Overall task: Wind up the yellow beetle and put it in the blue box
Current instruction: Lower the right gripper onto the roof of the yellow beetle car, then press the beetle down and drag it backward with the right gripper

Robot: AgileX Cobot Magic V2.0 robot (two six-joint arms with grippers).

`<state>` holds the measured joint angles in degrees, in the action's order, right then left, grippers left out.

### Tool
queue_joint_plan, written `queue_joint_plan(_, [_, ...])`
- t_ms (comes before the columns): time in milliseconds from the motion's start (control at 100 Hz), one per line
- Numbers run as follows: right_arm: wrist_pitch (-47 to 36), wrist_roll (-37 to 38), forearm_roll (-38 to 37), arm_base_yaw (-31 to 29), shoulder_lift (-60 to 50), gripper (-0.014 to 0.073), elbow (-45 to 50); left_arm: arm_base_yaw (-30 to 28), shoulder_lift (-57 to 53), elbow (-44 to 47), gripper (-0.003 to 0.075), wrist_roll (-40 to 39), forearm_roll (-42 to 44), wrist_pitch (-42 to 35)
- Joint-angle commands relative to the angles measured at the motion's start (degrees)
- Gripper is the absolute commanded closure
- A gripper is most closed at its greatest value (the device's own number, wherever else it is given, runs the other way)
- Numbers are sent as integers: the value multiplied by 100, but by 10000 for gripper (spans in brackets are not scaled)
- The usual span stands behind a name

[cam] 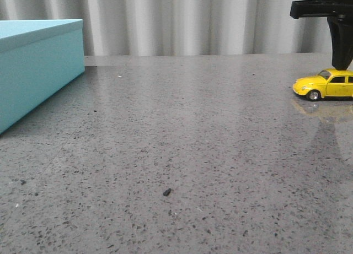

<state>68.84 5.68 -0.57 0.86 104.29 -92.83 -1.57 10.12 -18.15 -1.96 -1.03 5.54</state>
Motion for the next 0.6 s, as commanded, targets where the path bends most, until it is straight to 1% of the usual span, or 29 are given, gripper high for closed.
queue_joint_plan(0, [-38, -24, -13, -10, -171, 654, -162, 12, 113, -203, 741, -52, -29, -399])
queue_joint_plan(290, [11, -24, -39, -61, -148, 654, -162, 12, 113, -203, 741, -52, -29, -399])
queue_joint_plan(590, [142, -24, -159, -379, -148, 654, -162, 12, 113, -203, 741, -52, -29, -399])
